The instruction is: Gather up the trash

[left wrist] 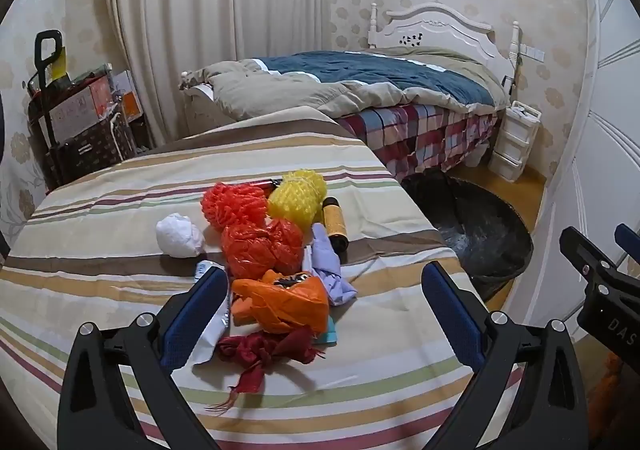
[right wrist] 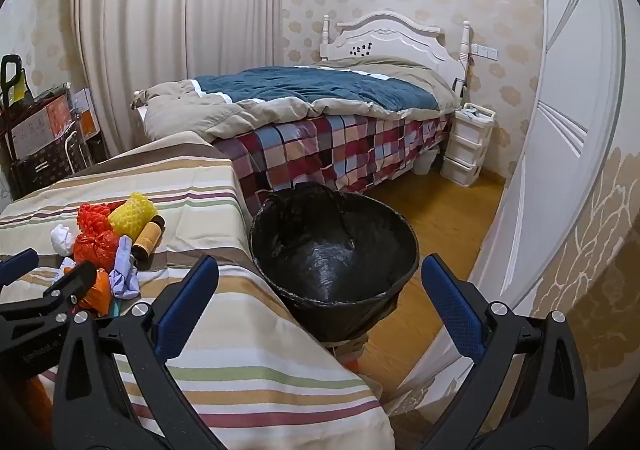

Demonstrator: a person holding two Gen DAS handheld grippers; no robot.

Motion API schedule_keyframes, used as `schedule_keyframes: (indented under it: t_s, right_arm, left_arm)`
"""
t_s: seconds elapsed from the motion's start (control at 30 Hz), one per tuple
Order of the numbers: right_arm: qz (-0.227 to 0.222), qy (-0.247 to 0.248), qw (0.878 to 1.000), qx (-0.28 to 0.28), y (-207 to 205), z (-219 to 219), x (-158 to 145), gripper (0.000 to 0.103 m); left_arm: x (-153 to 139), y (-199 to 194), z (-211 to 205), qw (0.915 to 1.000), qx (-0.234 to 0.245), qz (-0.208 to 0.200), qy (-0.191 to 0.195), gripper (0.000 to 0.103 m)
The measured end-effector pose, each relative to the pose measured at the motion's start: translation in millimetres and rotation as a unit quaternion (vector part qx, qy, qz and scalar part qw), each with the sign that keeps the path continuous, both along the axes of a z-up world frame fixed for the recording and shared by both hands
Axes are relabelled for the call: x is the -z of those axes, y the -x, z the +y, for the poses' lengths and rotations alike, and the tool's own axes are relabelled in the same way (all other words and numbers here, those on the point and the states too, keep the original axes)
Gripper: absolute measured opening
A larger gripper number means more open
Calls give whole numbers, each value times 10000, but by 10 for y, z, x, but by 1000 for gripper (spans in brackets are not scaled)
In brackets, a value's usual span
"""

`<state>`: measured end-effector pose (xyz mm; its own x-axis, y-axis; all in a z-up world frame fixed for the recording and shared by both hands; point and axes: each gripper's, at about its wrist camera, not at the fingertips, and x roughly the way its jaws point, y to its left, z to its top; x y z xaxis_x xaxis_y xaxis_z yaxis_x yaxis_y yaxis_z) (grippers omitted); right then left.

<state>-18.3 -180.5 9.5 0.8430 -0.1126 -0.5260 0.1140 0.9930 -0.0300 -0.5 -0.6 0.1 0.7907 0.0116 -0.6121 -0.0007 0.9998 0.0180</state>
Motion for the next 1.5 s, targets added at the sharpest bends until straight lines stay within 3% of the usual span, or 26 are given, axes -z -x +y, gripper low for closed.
schedule_keyframes:
  t_s: [0.3, 1.5]
  right_arm:
    - [30, 18, 10000, 5, 4, 6, 29, 99]
    - [138, -33, 9999, 8, 9, -40, 102, 99]
  left_arm:
    - [-128, 71, 30, 9999, -20, -84, 87, 97]
    - [-126, 76, 20, 10000, 0, -86, 19, 97]
